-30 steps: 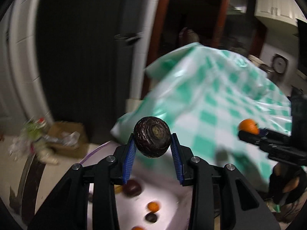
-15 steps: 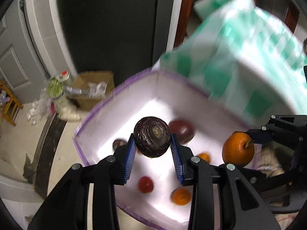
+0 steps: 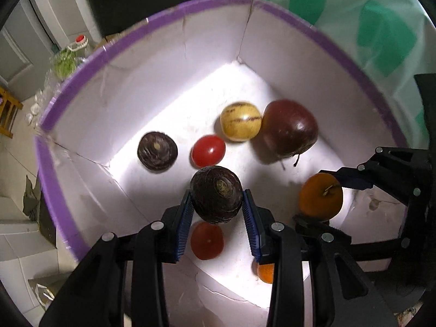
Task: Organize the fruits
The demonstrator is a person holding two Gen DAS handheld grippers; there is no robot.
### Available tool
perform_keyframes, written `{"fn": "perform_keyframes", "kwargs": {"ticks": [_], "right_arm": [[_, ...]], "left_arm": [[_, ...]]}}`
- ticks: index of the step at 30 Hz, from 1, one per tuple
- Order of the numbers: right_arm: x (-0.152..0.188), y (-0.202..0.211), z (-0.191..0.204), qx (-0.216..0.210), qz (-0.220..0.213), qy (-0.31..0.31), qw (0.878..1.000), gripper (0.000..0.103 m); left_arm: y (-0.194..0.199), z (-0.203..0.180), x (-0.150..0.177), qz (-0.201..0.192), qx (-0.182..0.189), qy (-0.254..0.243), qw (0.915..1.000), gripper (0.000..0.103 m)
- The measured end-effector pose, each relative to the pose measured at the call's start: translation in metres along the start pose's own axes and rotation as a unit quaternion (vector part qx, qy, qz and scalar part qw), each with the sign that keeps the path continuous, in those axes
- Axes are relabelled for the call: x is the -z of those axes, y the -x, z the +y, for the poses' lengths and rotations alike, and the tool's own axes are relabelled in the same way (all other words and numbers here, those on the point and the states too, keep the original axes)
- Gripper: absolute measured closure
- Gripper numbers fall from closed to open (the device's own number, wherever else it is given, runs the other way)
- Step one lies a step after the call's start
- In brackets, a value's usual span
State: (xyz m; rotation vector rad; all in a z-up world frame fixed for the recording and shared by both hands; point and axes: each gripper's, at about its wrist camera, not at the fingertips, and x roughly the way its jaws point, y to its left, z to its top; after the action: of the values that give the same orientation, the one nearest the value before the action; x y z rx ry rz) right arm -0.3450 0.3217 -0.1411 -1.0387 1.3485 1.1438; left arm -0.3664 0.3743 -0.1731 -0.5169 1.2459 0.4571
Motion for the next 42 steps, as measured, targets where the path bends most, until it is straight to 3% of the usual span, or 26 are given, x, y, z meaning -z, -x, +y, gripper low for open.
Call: {"fn": "perform_keyframes", "kwargs": {"ticks": [5,11,14,15,23,26,30,35,40,42], "right_arm": [[-0.002,-0.002,0.010,0.008,0.013,0.013,1.000,0.056],[0.000,0.001,0.005,0.001,0.013,0.008,1.000,0.054],[-0.006,0.007,0.001,0.001,0.003,0.004,1.000,0.035],[-0.005,0.010,0.001,0.002,-0.002,0.003,1.000,0.033],[0.011,0.031,-0.016,-0.003,-0.025,-0.032,0.999,0.024],[0.019,0.040,-0.020,-0.011,-0.031,-0.051,0.998,0.022],[0.024,0.059,-0.026,-0.017,-0.044,-0.077,0.996,0.014],[0.027,0.106,-0.033,-0.049,-0.085,-0.125,0.987,0.002],[0.035,0.157,-0.032,-0.075,-0.124,-0.164,0.976,0.001],[0.042,0.177,-0.030,-0.070,-0.163,-0.163,0.971,0.001]], "left_arm": [[-0.015,-0.001,-0.002,0.022,-0.003,0.011,0.9997,0.068],[-0.018,-0.003,-0.006,0.022,-0.011,0.011,0.9996,0.068],[-0.016,-0.002,-0.005,0.014,-0.006,0.015,0.9998,0.066],[-0.014,-0.002,-0.005,0.010,-0.005,0.016,0.9998,0.066],[0.021,-0.005,-0.001,-0.071,-0.004,0.011,0.9974,0.031],[0.042,-0.005,-0.001,-0.106,-0.025,0.019,0.9939,0.016],[0.068,-0.002,-0.002,-0.135,-0.043,0.028,0.9895,0.015],[0.105,-0.008,0.002,-0.189,-0.096,0.006,0.9773,0.015],[0.133,-0.009,0.007,-0.211,-0.080,0.014,0.9741,0.015],[0.153,-0.007,0.014,-0.253,-0.075,0.023,0.9642,0.015]]}}
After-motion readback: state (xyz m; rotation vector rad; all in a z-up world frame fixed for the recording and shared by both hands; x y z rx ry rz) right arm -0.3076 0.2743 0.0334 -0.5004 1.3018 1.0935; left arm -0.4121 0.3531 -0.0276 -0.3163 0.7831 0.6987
